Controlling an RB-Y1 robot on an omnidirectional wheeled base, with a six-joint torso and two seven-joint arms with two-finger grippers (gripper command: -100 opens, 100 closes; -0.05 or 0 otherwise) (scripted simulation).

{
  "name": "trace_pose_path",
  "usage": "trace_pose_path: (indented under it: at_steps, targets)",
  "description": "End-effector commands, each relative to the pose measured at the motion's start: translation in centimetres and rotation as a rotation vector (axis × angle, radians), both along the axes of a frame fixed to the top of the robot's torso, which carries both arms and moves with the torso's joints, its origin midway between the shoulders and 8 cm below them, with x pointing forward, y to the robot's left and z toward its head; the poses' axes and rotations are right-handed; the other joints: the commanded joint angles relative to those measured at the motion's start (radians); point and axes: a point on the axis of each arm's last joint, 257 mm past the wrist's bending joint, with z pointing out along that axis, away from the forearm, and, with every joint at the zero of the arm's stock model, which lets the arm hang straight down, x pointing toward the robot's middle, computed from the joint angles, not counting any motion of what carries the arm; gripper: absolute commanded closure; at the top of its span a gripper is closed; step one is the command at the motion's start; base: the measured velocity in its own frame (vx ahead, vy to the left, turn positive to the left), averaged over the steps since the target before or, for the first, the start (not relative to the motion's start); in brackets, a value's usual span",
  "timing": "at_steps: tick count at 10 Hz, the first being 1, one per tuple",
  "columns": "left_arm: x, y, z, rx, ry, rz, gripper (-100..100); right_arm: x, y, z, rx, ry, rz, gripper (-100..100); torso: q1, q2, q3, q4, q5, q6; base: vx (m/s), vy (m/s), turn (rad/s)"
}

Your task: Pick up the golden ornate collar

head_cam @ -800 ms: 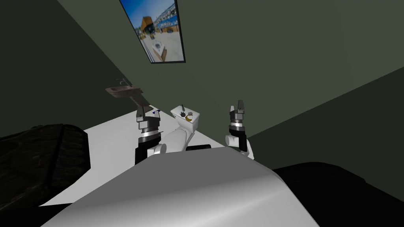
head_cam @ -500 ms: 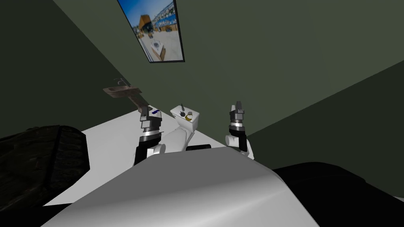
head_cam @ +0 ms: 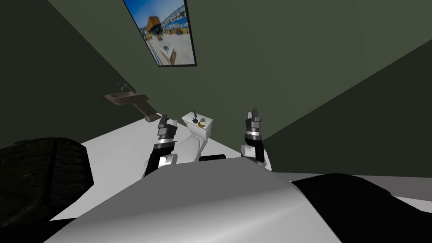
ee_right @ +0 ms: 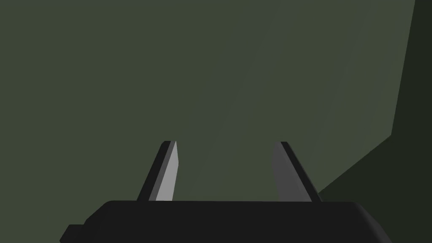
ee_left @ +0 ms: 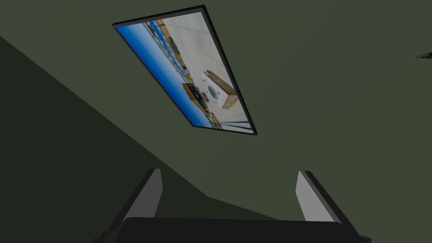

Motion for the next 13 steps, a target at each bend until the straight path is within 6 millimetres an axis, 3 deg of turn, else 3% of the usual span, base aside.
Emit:
trace_pose_path:
  at_steps: [1, 10, 13]
  targets:
    - [0.7, -0.4, -1.2, -0.004, 0.048, -0.014, -100, 0.0, 0.0, 0.0, 0.0, 0.0, 0.0, 0, 0.0, 0.0, 0.0, 0.0, 0.0, 0.0, -0.082, 0.031, -0.086]
    - [3.7, -1.5, -6.8, -0.031, 0.247, -0.042, -100, 0.0, 0.0, 0.0, 0.0, 0.0, 0.0, 0, -0.001, -0.003, -0.002, -0.001, 0.0, 0.0, -0.052, 0.021, -0.065]
    - [4.9, -2.1, -9.6, -0.041, 0.345, -0.047, -100, 0.0, 0.0, 0.0, 0.0, 0.0, 0.0, 0, -0.001, -0.004, -0.002, -0.001, 0.0, 0.0, -0.031, 0.012, -0.081]
